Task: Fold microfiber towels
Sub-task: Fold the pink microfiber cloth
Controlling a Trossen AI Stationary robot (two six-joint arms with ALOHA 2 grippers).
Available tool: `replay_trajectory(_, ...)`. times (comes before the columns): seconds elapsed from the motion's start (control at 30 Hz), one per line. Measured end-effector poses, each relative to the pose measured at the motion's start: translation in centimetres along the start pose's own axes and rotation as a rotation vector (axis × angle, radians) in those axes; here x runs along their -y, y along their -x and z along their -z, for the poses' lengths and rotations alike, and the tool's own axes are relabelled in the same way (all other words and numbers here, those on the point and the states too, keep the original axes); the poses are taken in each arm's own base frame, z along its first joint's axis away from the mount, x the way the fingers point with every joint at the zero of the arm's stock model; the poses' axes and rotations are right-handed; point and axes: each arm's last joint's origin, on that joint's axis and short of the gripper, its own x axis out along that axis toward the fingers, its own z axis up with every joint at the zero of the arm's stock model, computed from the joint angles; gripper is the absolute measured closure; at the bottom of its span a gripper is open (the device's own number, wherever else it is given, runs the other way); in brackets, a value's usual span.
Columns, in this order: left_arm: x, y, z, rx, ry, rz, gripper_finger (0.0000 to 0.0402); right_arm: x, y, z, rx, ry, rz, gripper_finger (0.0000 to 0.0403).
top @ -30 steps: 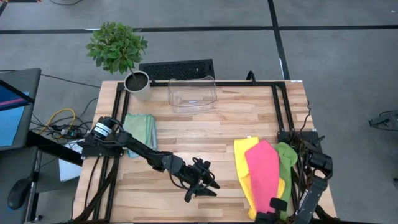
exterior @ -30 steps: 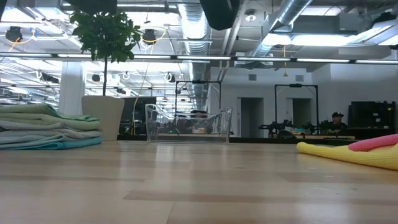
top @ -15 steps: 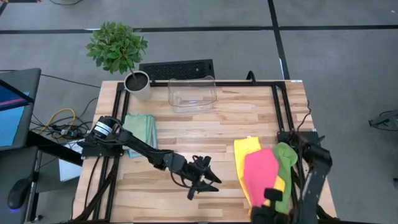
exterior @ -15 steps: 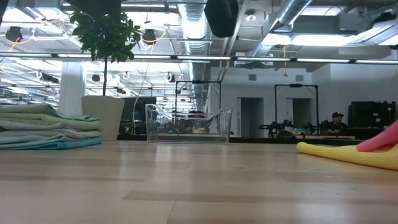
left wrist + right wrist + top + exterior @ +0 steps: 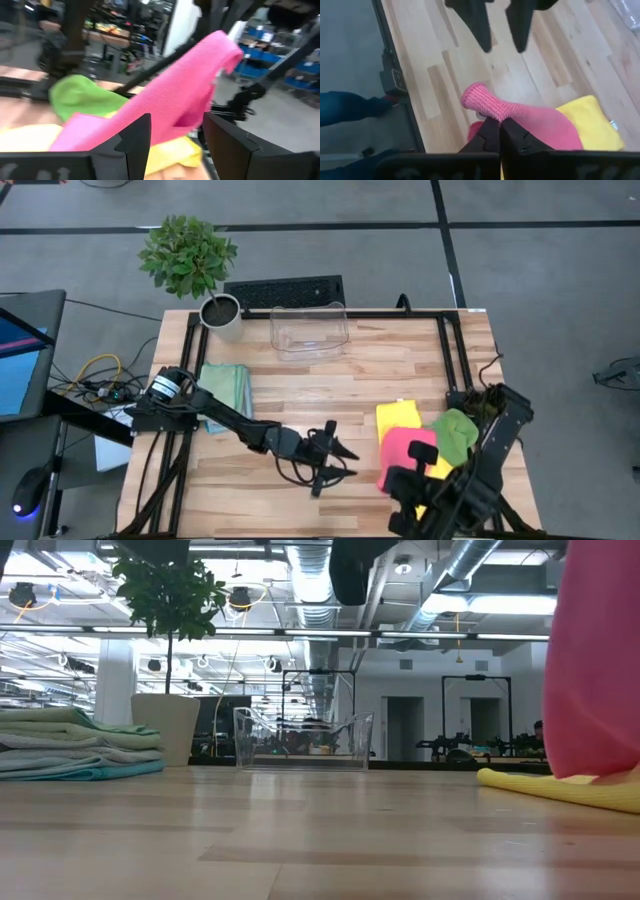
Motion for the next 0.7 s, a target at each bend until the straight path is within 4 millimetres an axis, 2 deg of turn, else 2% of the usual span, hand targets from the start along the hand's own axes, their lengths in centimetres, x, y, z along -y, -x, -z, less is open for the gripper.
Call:
replay_trajectory(0.37,-0.8,0.0,0.8,-0.05,-0.083,-0.222,0.0229,2.9,0.6,-2.7,0.073,-0.014,0.026,0.0388)
replay_trajectory(0.7,-1.1,0.1,1.5,-0.114,-0.098,-0.287,0.0229,5.4,1.6,-4.3,0.13,-0.027,0.042,0.0387)
